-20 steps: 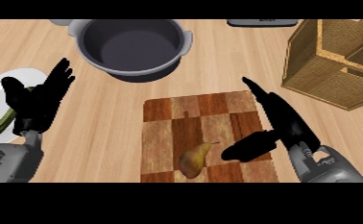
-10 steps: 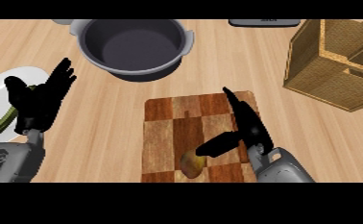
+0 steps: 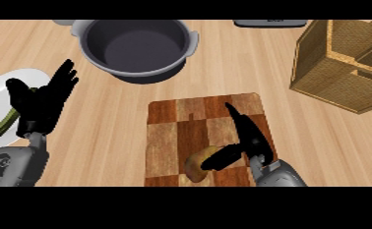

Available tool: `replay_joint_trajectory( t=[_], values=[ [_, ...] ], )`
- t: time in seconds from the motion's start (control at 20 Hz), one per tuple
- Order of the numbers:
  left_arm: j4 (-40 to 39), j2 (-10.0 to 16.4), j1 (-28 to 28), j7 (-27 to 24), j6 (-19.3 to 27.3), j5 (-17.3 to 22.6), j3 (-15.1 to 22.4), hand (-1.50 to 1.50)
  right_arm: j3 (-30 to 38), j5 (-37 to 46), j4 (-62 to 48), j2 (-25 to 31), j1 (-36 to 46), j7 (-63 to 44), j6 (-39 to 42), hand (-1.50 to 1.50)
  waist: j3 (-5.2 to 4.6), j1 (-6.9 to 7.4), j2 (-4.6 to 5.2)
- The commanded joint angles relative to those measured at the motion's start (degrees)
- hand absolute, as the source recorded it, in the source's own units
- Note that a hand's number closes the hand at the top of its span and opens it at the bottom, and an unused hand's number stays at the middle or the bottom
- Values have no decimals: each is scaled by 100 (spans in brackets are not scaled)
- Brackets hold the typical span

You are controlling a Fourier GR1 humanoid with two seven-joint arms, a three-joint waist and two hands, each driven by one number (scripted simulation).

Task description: Pick the pear from the cutting board and place it in the basket

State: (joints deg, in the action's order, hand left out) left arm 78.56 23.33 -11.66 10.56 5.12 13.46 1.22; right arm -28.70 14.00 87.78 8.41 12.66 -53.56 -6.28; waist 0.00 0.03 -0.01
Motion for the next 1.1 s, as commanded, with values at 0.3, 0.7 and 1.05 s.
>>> replay_joint_trajectory(
  t=[0.3,0.7,1.05],
  values=[
    [295,-267,190,148,-232,-309,-377,0,288,78,856,-143,-654,7,597,-150,0,-1,-5],
    [27,-416,-1,132,-581,-500,-589,0,321,471,304,-625,-499,352,684,-150,0,-1,1],
    [266,-561,101,294,-566,-668,-648,0,180,990,329,-796,-525,-19,776,-150,0,3,-2]
  ],
)
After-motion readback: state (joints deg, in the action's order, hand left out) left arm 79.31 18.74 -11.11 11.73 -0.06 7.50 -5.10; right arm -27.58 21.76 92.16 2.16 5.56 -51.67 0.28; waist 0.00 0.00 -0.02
